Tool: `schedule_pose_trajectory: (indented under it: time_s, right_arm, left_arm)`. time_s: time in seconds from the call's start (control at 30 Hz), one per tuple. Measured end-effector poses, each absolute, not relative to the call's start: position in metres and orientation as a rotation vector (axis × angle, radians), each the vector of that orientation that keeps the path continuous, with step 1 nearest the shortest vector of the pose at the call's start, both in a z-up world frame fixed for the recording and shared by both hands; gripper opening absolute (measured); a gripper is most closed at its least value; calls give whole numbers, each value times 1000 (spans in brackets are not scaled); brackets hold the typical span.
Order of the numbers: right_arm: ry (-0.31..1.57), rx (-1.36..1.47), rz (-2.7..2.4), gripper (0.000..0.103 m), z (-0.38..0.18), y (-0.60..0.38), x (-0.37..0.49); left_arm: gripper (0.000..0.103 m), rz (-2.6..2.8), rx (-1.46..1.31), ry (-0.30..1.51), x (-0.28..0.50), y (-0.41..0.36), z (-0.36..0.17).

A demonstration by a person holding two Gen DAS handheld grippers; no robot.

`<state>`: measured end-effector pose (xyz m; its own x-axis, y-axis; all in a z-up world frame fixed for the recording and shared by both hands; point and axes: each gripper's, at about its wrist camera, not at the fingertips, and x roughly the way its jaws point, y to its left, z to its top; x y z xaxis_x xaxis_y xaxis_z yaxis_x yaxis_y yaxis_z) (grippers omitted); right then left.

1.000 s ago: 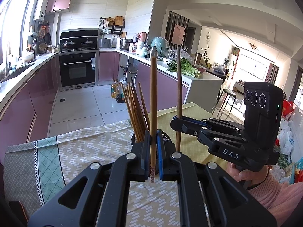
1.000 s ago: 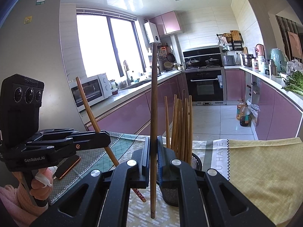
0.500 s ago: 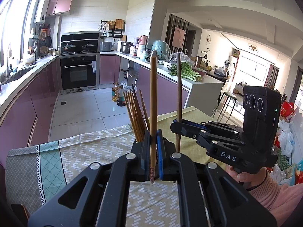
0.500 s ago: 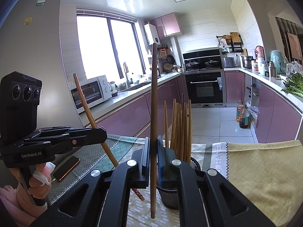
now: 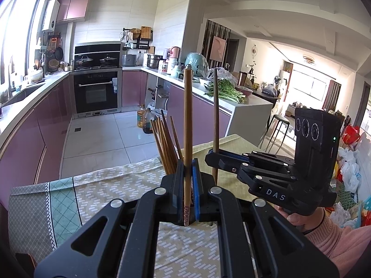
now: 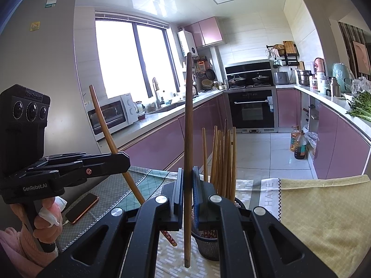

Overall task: Organize utensils
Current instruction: 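Lower the left gripper's chopstick into the holder while the right gripper moves its chopstick over it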

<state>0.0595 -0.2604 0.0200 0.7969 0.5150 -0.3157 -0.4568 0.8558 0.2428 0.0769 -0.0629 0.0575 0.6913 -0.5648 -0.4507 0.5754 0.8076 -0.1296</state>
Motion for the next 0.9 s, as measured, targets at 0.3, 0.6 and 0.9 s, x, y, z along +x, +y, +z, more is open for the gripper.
schedule_pose_trajectory:
  time_s: [0.3, 0.6, 0.9]
  right_arm:
    - [381, 161, 528, 6, 21, -260, 62]
    - [373, 163, 534, 6, 24, -257, 66]
    - [365, 183, 536, 6, 28, -258, 70]
  left_arm:
    - [8, -639, 15, 485, 76, -68, 62]
    - [8, -641, 13, 472, 76, -69, 66]
    - [8, -649, 11, 455, 76, -69, 71]
